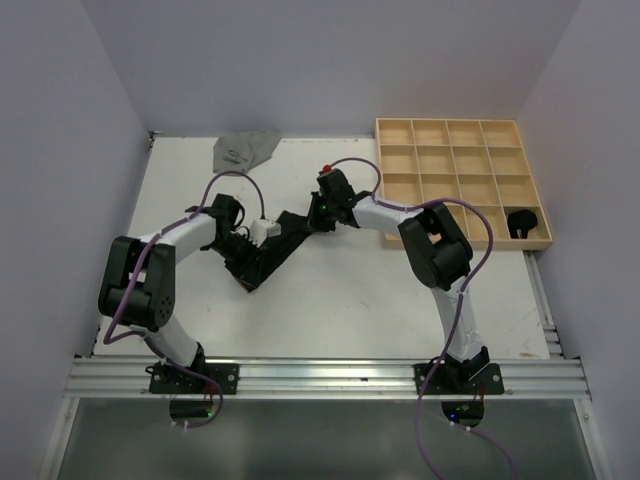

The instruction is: Roll the underwear

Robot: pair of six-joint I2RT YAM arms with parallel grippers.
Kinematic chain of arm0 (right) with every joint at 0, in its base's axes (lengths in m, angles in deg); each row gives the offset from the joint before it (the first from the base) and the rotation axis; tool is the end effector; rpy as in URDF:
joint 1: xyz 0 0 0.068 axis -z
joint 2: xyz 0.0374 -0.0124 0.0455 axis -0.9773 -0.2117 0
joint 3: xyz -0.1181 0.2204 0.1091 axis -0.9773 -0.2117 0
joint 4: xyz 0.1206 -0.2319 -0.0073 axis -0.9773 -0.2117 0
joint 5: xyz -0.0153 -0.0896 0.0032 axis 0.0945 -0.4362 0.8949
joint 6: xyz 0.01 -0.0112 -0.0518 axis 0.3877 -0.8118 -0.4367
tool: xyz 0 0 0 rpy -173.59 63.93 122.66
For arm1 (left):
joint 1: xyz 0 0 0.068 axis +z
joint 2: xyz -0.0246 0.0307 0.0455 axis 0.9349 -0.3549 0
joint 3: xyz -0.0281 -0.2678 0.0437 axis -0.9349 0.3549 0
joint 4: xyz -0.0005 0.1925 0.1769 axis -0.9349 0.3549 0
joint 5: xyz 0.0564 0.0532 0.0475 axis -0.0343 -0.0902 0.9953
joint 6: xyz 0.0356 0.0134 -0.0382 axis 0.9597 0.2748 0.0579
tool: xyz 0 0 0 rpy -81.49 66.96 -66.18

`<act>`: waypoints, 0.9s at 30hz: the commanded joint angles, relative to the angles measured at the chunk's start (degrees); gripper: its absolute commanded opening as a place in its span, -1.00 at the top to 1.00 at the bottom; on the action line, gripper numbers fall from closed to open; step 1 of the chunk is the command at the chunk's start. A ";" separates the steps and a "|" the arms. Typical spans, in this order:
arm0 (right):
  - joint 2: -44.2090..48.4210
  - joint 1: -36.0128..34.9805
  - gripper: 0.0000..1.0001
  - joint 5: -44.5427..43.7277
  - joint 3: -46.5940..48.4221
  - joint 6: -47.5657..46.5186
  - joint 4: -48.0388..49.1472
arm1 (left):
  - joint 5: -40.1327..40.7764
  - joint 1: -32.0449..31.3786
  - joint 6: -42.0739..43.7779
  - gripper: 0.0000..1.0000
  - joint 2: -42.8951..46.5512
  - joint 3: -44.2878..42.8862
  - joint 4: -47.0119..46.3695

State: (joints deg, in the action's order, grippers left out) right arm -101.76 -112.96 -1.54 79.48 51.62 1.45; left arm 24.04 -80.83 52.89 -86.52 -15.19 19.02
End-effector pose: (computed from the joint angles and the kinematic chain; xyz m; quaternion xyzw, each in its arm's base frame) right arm 0.3888 0.2820 0.1441 0.0270 0.9279 0.2932 0.2289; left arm 0.2733 -0.0738 0.1576 0.3197 0.9127 -0.2435 0.0741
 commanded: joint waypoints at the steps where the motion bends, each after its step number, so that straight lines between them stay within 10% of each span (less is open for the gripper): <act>1: -1.53 0.29 1.00 -0.75 0.92 -1.54 -0.30 | 0.43 0.10 4.67 0.33 -0.91 2.51 0.28; 12: 0.31 0.29 0.87 0.13 0.21 -4.00 0.05 | -13.13 0.71 4.77 0.03 18.71 -6.02 3.72; 27: 2.50 0.37 0.50 -1.09 1.89 -7.52 -3.64 | -8.74 10.82 6.17 0.45 -8.97 -5.49 3.98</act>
State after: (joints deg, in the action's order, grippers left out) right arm -102.13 -113.00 -0.31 80.57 47.13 1.21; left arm 13.68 -71.43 58.25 -94.26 -20.61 22.43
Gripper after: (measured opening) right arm 0.225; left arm 0.281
